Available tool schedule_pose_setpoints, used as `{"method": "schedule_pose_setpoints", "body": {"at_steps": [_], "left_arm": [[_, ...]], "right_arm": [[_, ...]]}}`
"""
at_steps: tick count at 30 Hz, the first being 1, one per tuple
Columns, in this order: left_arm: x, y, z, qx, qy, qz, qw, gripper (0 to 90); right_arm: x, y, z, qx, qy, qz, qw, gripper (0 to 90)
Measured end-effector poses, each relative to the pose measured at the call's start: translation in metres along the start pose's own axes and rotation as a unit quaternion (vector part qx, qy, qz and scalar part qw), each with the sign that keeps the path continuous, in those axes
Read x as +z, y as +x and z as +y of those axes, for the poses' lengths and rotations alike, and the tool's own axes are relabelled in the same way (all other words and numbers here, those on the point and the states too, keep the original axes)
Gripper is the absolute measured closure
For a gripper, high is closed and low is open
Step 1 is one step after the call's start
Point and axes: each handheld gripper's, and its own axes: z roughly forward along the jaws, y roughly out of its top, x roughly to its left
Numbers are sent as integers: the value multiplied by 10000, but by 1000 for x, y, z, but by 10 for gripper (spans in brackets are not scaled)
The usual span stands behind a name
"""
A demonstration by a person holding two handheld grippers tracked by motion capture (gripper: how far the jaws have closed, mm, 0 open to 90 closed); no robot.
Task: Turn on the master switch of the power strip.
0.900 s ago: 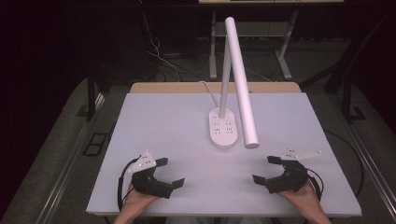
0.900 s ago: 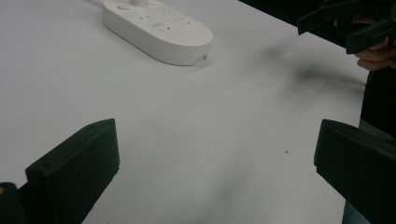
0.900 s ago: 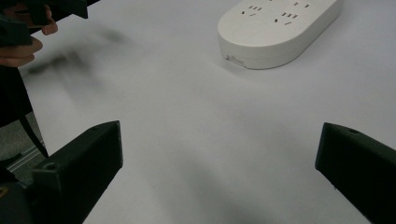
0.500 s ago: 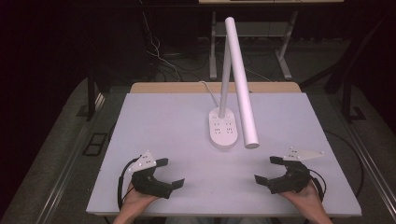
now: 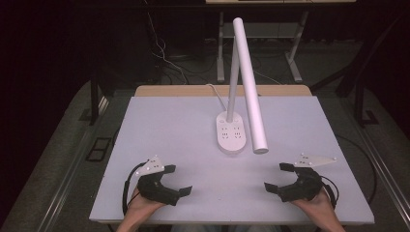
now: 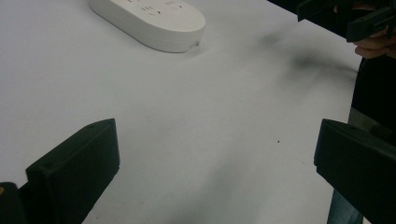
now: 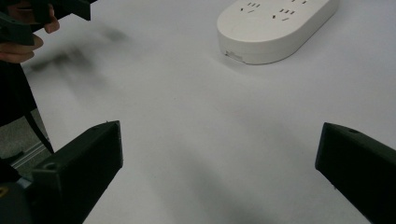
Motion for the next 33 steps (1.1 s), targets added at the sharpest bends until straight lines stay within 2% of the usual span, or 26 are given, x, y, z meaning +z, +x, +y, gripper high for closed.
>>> {"method": "schedule_pose_setpoints", "body": {"at_steps": [10, 20, 33], "left_arm": [[-4, 5, 11, -122, 26, -43, 9999, 0], [-3, 8, 21, -98, 129, -45, 9999, 0], [-1, 14, 46, -45, 202, -122, 9997, 0]], "right_arm": [[-1, -1, -1, 22, 32, -13, 10000, 1], [-2, -3, -1, 55, 34, -44, 10000, 1], [-4, -4, -2, 82, 34, -66, 9999, 1]]}}
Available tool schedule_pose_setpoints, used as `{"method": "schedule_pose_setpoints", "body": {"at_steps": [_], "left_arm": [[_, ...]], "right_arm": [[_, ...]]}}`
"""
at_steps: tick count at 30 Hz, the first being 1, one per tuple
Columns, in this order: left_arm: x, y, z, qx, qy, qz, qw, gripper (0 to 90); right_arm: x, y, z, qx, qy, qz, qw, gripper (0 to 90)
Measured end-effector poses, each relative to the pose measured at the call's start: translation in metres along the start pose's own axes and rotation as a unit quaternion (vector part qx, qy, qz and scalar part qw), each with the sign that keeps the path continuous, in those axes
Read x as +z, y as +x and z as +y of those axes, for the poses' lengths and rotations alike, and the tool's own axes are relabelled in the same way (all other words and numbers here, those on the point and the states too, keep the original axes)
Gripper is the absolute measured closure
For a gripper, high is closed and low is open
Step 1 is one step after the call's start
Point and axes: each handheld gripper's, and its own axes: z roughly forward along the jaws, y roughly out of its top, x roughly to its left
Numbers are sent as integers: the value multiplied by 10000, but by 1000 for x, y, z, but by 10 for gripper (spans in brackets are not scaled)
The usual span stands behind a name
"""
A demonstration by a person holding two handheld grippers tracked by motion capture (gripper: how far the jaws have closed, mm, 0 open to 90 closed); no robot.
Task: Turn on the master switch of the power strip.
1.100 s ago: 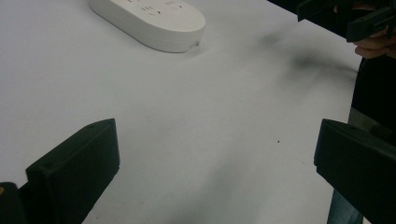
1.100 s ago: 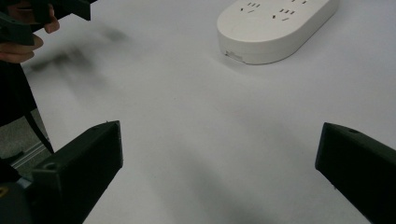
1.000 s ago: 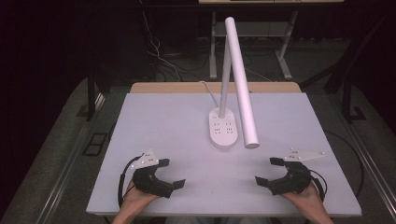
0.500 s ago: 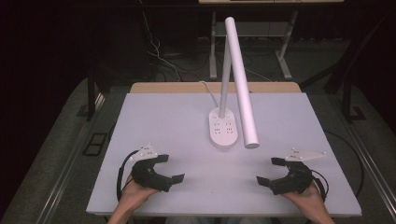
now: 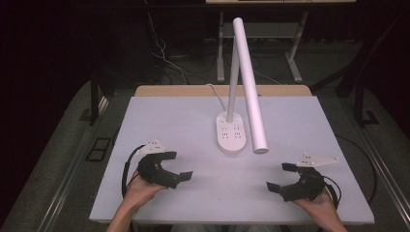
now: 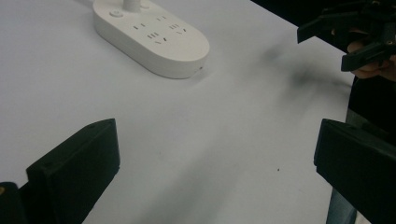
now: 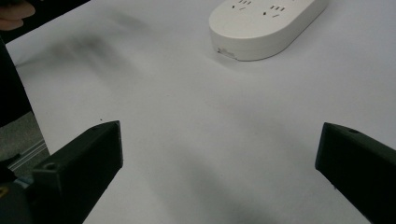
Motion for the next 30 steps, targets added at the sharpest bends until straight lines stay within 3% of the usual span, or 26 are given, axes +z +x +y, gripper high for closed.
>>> {"method": "schedule_pose_setpoints", "body": {"at_steps": [22, 30], "left_arm": [[7, 7, 44, 284, 188, -6, 9994, 4], [18, 13, 58, 327, 287, -3, 9991, 11]], "right_arm": [[0, 0, 0, -16, 18, 2, 10000, 1], [1, 0, -1, -73, 18, 6, 10000, 1]]}}
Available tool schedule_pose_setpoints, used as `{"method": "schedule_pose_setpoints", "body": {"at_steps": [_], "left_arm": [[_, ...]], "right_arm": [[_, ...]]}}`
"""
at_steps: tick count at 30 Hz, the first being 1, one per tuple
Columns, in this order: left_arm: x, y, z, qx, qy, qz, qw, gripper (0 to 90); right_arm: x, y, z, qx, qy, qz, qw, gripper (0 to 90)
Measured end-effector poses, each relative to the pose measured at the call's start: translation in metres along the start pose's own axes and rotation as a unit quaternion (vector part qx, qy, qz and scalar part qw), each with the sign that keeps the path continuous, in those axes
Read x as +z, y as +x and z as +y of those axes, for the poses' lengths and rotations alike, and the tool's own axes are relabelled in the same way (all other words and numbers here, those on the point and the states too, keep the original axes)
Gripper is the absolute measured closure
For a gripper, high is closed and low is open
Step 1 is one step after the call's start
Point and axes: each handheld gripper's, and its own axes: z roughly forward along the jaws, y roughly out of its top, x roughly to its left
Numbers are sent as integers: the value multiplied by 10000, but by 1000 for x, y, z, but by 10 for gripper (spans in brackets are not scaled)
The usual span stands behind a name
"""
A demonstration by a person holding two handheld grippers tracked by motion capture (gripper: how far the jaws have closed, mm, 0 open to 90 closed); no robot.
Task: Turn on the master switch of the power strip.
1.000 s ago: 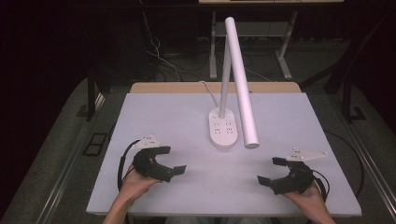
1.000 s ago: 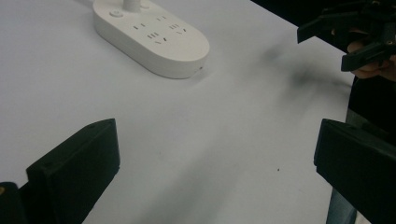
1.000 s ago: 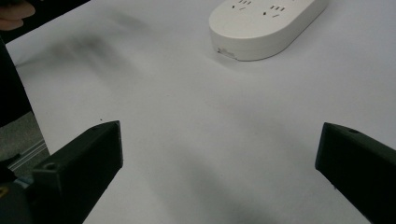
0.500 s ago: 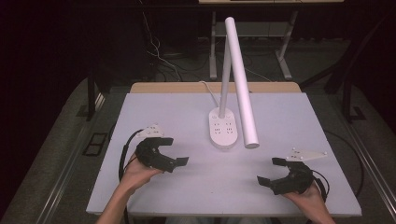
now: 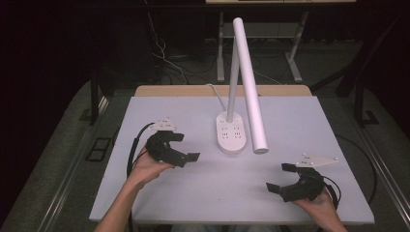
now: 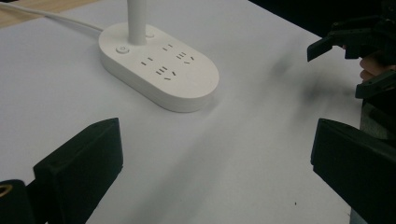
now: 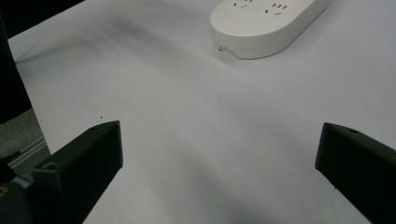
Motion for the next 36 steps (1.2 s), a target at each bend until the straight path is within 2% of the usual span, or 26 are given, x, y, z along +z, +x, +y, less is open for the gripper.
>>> {"method": "schedule_pose_setpoints", "body": {"at_steps": [13, 36], "left_arm": [[7, 12, 17, 80, 96, 59, 9999, 12], [28, 35, 45, 74, 259, 129, 9996, 26]], "right_arm": [[2, 0, -1, 1, 81, 12, 10000, 1], [3, 0, -2, -21, 101, -34, 9999, 1]]}}
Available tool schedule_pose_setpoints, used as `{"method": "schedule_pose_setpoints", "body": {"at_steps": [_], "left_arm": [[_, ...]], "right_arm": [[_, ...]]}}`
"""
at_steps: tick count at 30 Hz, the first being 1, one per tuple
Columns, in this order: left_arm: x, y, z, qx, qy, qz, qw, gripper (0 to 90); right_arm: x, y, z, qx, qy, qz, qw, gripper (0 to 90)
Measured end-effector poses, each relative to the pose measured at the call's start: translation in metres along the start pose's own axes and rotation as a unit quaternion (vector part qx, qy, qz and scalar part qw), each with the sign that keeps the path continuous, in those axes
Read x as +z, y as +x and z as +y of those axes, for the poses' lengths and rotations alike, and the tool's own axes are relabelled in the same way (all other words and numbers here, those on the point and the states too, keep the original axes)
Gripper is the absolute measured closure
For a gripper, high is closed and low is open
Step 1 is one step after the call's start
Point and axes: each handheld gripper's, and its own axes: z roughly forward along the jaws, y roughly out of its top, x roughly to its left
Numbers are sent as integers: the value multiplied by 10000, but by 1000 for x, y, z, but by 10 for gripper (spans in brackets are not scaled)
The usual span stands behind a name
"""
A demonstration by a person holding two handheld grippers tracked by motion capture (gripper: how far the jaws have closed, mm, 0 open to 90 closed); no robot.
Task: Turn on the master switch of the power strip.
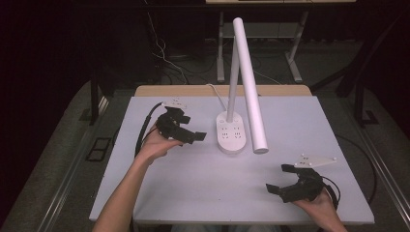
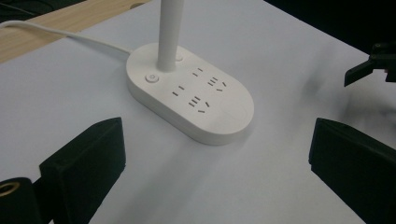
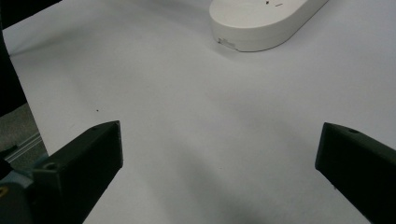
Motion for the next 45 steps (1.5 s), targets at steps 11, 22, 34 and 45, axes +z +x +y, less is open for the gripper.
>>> {"method": "schedule_pose_setpoints", "body": {"at_steps": [11, 22, 34, 45], "left_arm": [[10, 4, 15, 82, 113, 4, 9999, 31], [18, 9, 32, 141, 198, 115, 9996, 40], [38, 18, 51, 117, 312, 142, 9993, 42], [60, 30, 52, -278, 194, 258, 9991, 74]], "right_arm": [[-1, 1, -1, 29, 5, -19, 10000, 1], [-1, 0, -1, 39, 16, -32, 10000, 1], [-1, -1, -1, 28, 22, -29, 10000, 1], [-2, -2, -1, 20, 4, -30, 10000, 1]]}}
